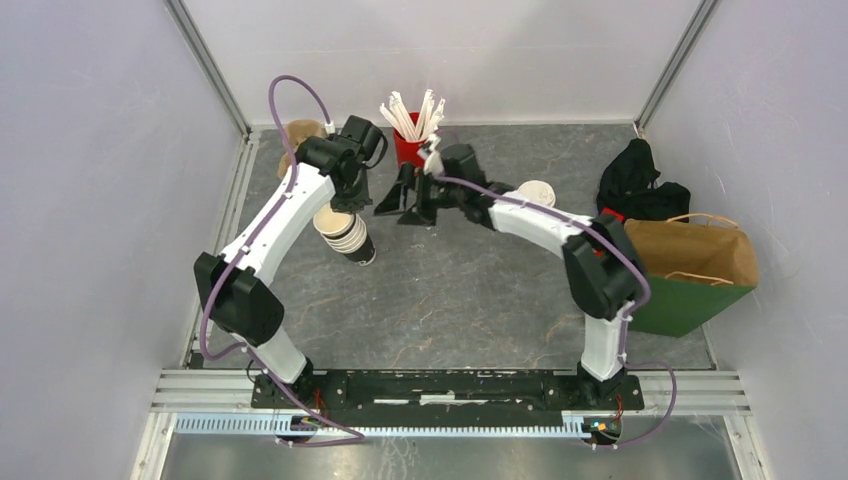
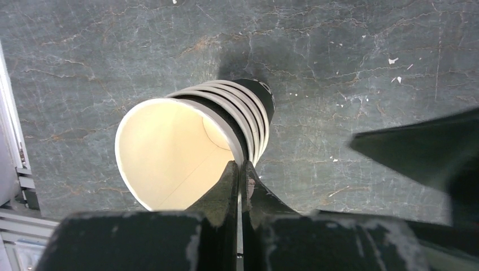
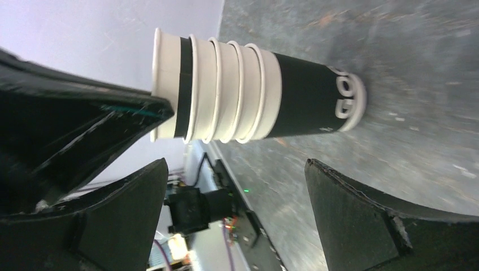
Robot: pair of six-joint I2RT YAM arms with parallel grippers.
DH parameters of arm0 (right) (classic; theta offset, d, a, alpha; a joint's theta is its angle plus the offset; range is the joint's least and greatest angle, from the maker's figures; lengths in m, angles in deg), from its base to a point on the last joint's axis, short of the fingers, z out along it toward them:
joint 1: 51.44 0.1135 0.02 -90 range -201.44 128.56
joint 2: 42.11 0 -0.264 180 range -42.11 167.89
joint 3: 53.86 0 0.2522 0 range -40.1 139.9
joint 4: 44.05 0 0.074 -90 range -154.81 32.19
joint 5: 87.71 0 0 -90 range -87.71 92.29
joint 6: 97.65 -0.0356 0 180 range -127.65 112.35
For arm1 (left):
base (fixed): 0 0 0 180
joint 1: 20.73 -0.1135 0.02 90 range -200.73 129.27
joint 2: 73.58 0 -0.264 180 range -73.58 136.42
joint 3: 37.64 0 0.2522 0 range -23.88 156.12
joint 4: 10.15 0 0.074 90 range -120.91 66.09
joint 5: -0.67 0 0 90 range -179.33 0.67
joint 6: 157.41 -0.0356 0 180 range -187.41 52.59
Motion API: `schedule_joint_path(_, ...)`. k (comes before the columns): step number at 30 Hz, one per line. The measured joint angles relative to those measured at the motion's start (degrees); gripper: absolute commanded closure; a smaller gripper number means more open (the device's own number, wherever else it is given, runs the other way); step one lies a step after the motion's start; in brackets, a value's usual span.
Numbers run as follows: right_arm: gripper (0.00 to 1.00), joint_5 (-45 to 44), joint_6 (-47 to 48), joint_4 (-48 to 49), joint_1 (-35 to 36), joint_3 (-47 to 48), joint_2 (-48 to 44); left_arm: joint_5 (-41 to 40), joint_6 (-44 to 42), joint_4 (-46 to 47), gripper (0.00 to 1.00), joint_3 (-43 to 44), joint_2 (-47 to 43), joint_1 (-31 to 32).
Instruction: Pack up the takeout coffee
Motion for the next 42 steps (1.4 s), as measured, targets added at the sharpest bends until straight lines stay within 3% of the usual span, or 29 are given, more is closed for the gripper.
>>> schedule_joint_path(7, 0.02, -3.13, 15.78, -13.07, -10.16, -5.29, -15.43, -6.62, 1.79, -0.57, 0.98, 0.02, 2.23, 4.81)
schedule_joint_path(11, 0.02, -4.98, 22.23, -17.81, -12.24, -9.94, -20.37, -10.75, 3.65, -1.92, 0.98, 1.14, 4.15, 6.86)
schedule_joint_path(22, 0.02, -5.27, 30.25, -24.70, -12.28, -14.14, -22.01, -22.01, 5.60, -8.68, 0.98, 7.28, 10.80, 6.38)
schedule_joint_path(26, 0.02, -5.29, 31.34, -25.03, -12.48, -14.16, -22.80, -23.04, 5.16, -8.72, 0.98, 7.52, 10.97, 3.02)
schedule_joint_path(37, 0.02, -5.75, 33.07, -25.55, -12.57, -14.78, -24.35, -23.15, -4.55, -1.27, 0.98, 8.00, 11.17, -13.97)
schedule_joint_path(42, 0.02, -5.95, 33.83, -26.25, -12.57, -14.78, -24.35, -22.82, -9.14, 1.09, 0.98, 13.00, 13.68, -20.33)
